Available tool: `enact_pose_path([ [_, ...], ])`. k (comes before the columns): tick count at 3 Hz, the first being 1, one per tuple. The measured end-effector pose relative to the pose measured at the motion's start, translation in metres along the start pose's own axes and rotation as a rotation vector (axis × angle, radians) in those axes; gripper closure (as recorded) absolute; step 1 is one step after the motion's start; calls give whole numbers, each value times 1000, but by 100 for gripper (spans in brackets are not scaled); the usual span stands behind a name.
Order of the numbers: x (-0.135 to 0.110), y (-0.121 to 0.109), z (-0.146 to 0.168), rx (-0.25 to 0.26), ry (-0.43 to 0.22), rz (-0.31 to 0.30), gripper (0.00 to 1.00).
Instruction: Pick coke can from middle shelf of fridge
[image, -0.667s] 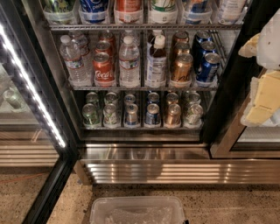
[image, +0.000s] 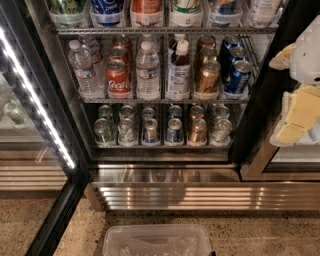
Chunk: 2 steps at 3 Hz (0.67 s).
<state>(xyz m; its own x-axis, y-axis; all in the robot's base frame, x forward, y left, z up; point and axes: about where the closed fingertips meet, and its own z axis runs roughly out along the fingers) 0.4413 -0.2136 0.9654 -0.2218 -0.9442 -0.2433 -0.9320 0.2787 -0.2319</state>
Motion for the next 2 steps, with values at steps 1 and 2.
enact_pose_path([
  [1, -3, 6, 55, -82, -123, 51, 0],
  [2, -40, 12, 124, -181, -318, 116, 0],
])
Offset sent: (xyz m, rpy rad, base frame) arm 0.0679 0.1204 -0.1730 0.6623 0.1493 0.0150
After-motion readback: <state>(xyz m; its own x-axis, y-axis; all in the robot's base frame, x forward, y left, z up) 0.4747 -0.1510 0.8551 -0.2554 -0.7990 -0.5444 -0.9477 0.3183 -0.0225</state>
